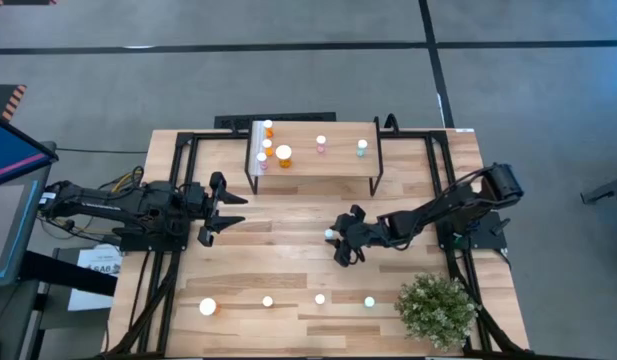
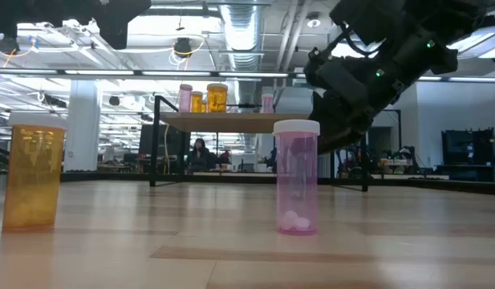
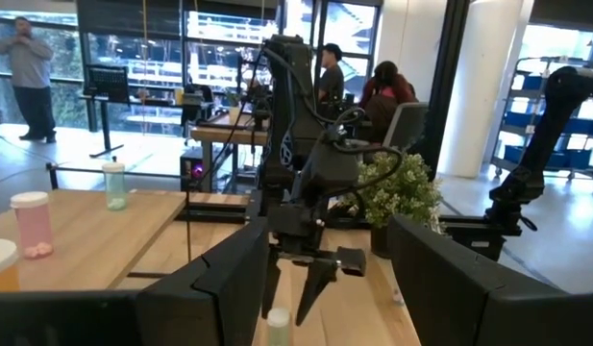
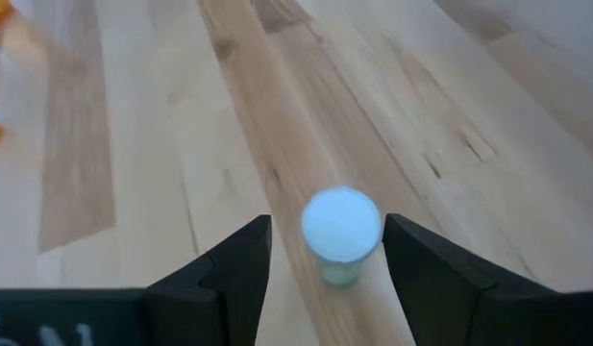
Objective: Pick and place medicine bottles onto shelf by color
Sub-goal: Put the top blue pill bottle on the shelf
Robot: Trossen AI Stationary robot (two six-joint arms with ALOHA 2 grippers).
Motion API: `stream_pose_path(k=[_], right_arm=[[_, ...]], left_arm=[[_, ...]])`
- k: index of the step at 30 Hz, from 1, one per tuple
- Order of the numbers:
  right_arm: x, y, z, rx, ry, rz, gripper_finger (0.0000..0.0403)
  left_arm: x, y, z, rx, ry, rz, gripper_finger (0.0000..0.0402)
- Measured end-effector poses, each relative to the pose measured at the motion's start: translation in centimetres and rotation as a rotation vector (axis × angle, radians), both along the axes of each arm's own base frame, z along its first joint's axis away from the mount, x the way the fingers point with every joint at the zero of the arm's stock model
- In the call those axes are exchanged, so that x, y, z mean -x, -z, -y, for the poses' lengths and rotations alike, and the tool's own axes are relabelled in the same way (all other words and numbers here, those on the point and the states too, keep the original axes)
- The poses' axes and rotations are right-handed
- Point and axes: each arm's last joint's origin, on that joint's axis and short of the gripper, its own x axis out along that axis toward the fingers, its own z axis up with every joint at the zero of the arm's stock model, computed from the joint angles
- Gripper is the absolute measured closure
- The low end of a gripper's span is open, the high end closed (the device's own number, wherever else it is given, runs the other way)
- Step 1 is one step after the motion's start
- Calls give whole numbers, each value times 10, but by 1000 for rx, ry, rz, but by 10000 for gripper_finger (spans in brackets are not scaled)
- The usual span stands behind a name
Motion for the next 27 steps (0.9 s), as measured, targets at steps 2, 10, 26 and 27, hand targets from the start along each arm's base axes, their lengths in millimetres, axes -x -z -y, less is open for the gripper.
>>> stream_pose_path(k=[2,10,26,27], right_arm=[[0,1,0,1,1,-4,188],[0,1,0,2,0,-5,221],[0,-1,0,22,-16,-1,272],[0,-2,0,21,-15,6,271]], left_arm=[[0,0,0,0,0,0,200],[0,0,0,0,0,0,200],[0,0,0,0,0,2,200],[0,0,0,0,0,2,200]])
